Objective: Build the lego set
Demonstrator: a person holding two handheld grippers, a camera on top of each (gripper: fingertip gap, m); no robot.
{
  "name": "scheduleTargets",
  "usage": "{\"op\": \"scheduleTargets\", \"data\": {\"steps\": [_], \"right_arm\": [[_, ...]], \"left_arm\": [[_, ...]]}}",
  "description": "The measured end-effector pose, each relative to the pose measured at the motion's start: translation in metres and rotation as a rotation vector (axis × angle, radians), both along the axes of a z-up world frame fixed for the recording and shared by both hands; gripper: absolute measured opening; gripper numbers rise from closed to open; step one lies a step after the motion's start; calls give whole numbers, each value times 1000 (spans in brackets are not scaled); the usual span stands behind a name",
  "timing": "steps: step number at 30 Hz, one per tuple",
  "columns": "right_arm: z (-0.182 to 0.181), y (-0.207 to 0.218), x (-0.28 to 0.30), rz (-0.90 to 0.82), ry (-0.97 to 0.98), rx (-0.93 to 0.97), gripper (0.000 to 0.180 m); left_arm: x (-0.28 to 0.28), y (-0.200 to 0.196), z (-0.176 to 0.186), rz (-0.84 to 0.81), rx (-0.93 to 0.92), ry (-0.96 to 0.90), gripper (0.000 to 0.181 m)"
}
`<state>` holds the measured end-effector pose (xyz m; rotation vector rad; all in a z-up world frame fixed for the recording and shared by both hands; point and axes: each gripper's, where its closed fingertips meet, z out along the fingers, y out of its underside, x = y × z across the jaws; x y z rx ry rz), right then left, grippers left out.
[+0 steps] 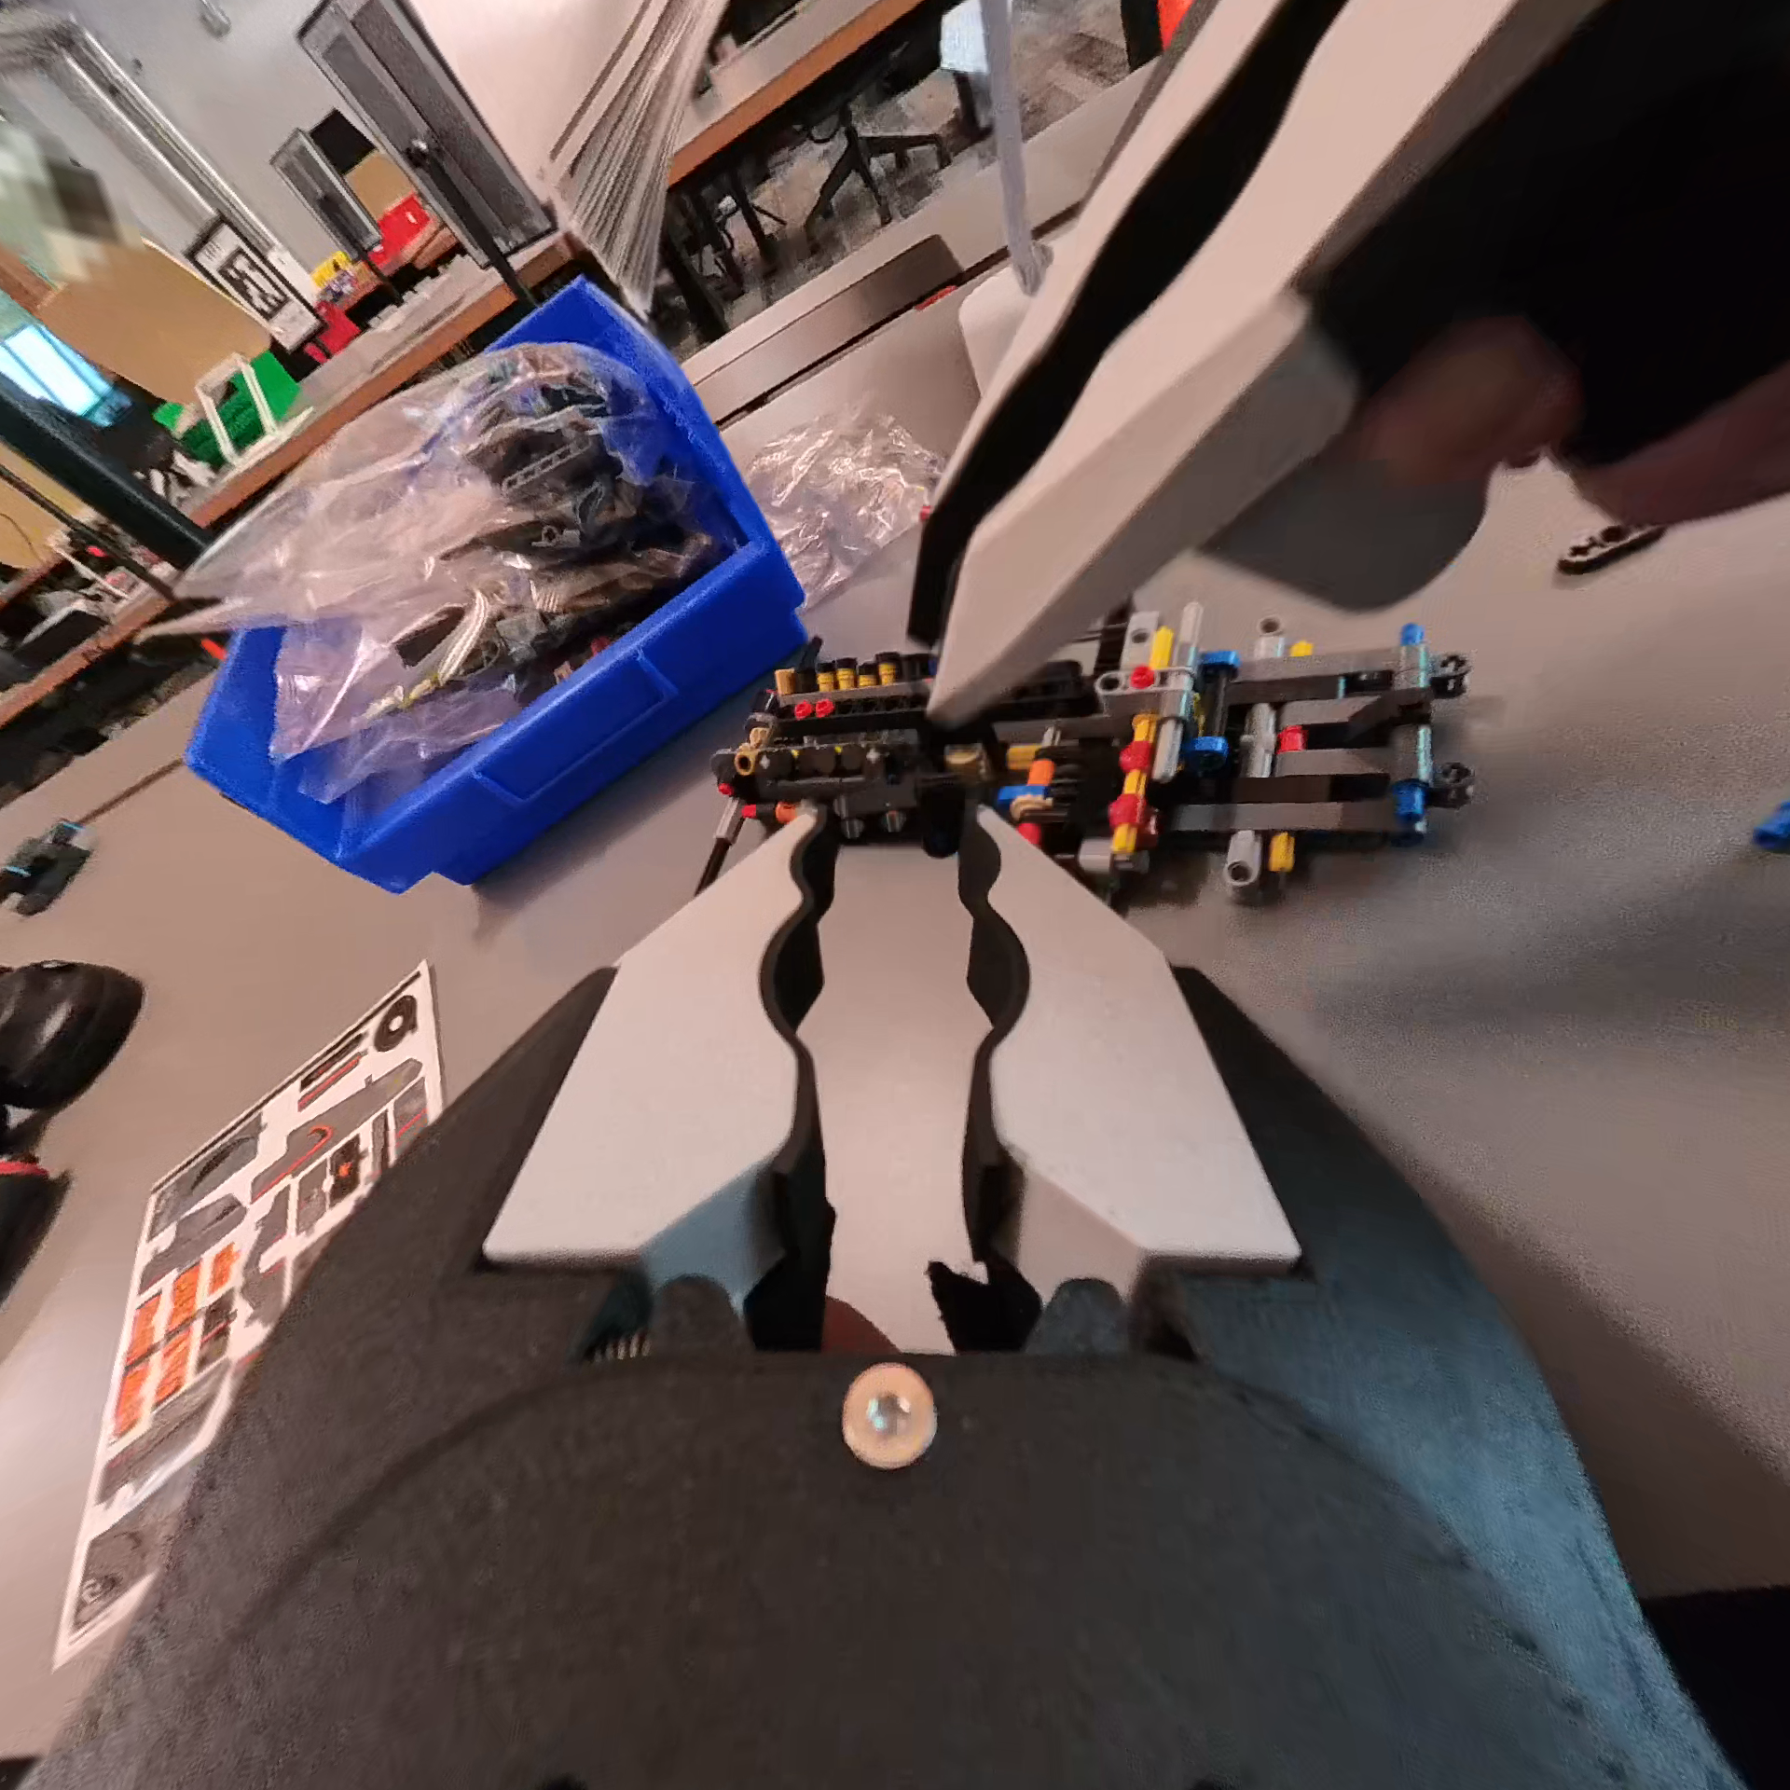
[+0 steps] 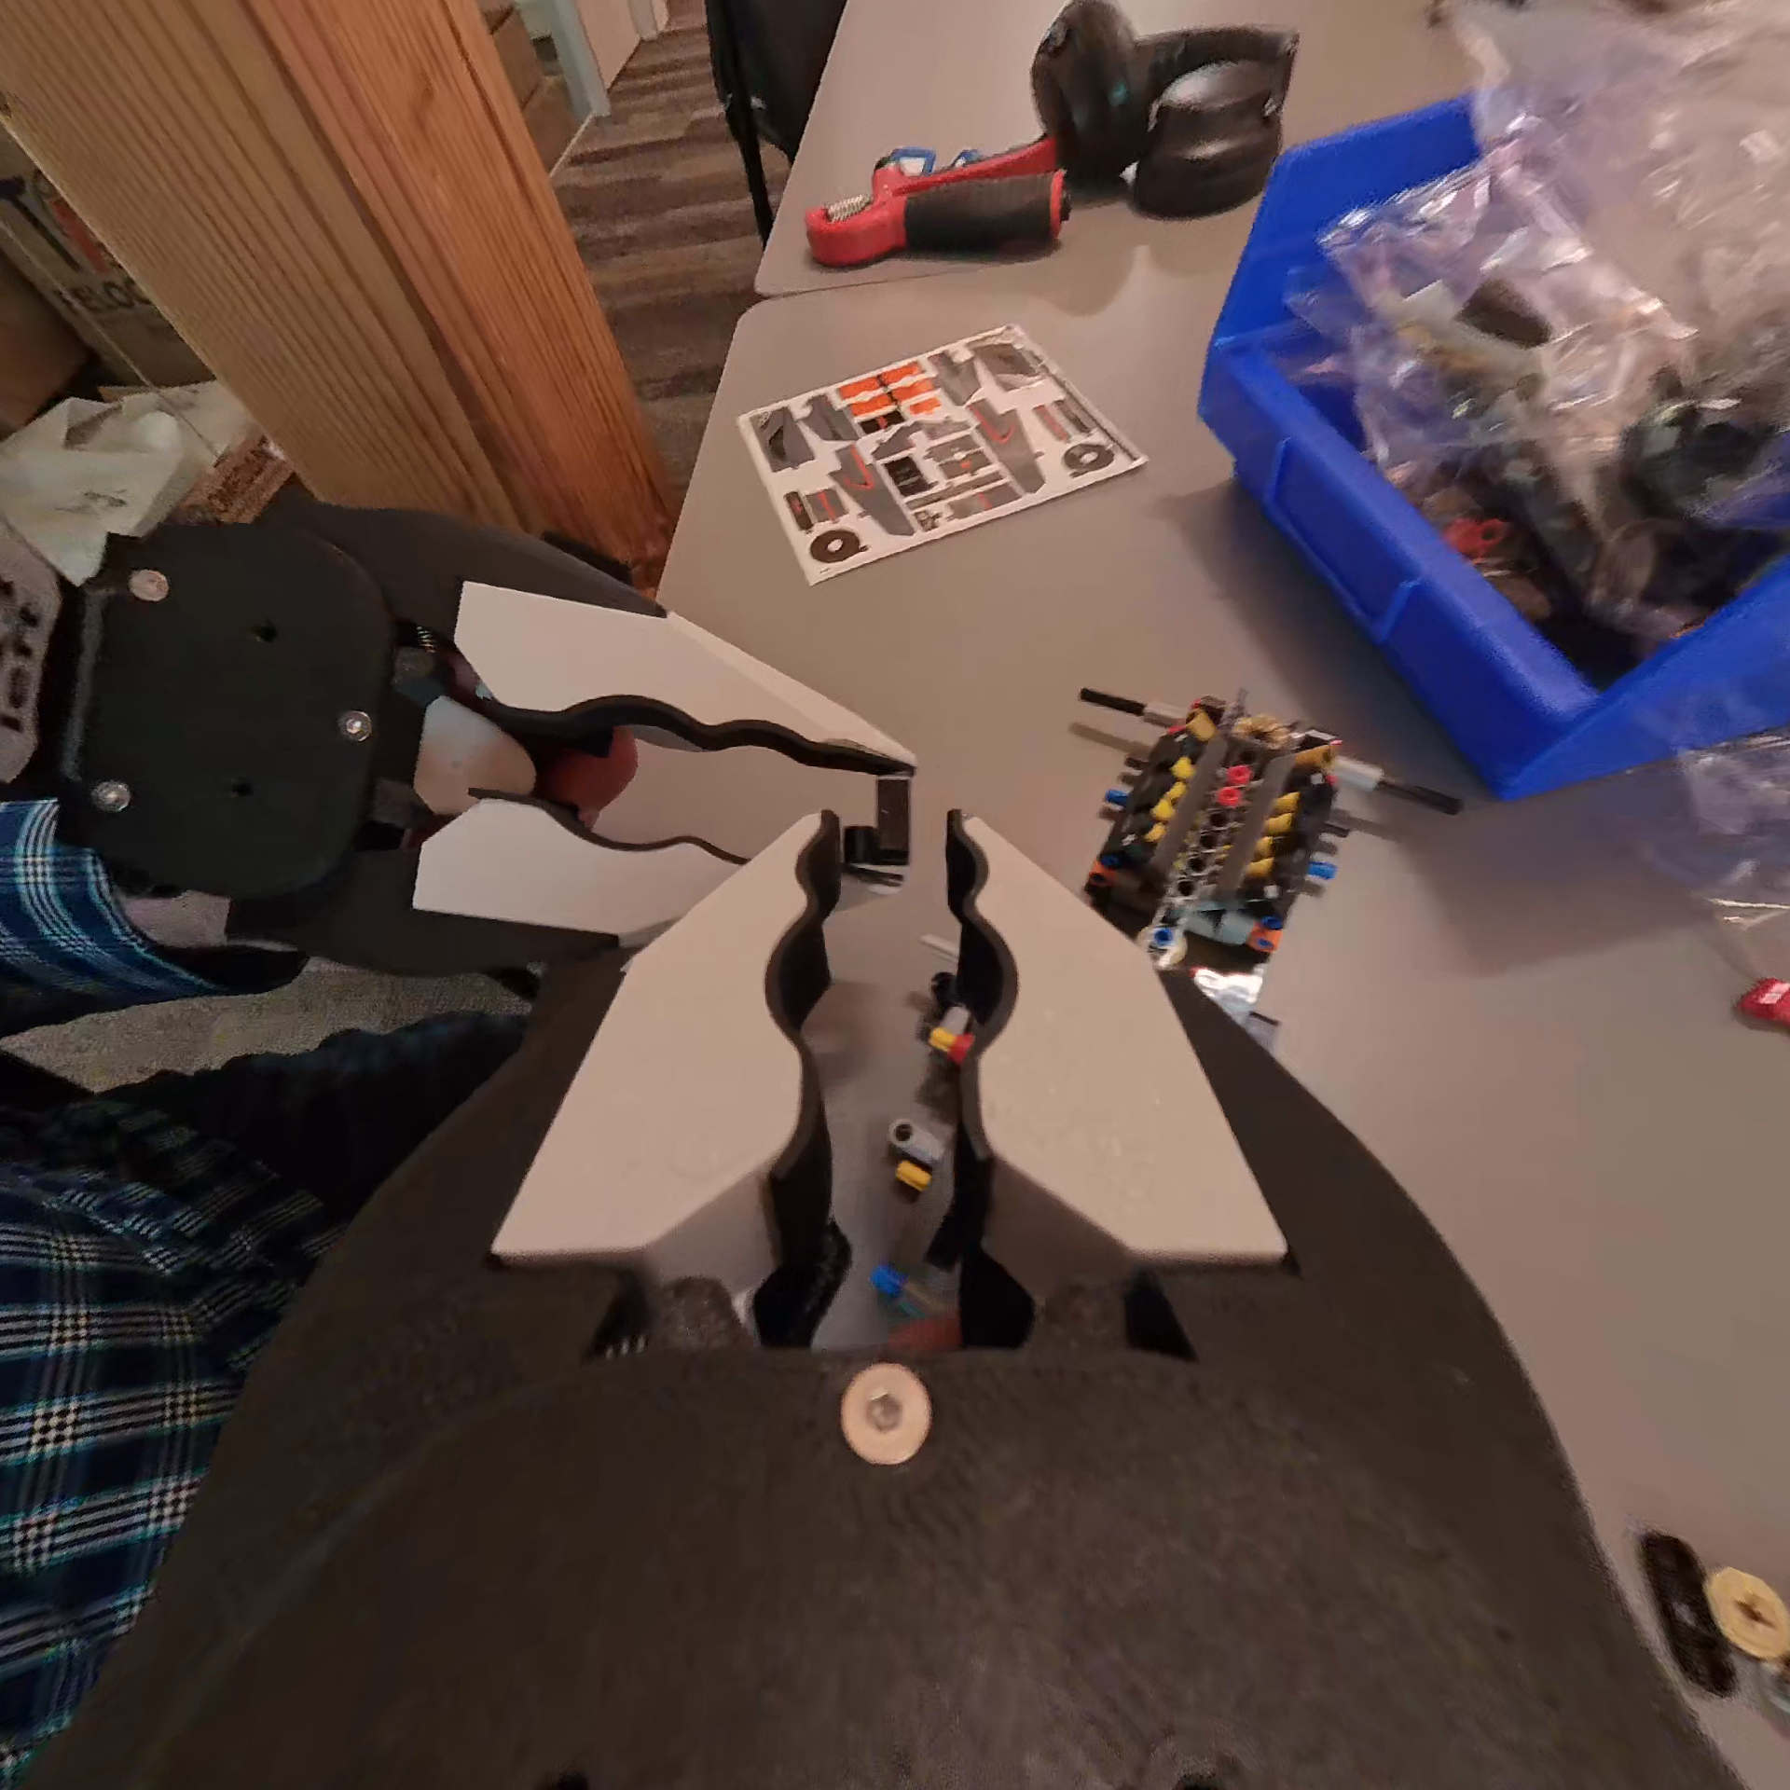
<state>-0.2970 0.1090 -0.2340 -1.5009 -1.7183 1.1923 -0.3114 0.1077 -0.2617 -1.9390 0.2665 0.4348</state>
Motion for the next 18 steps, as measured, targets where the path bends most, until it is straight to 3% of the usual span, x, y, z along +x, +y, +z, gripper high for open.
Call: {"op": "scheduleTargets", "data": {"steps": [1,4,9,18], "right_arm": [[3,9,2,-12,1,1,20],[2,43,10,-61,-35,21,19],[-20,88,20,-117,-131,36,14],[-46,92,17,-63,-212,57,11]], "left_arm": [[-2,0,-2,-22,-5,-21,23],[4,2,-14,-168,-61,-139,23],[-13,8,-26,-233,-141,-215,23],[-14,10,-63,-295,-383,-200,24]]}}
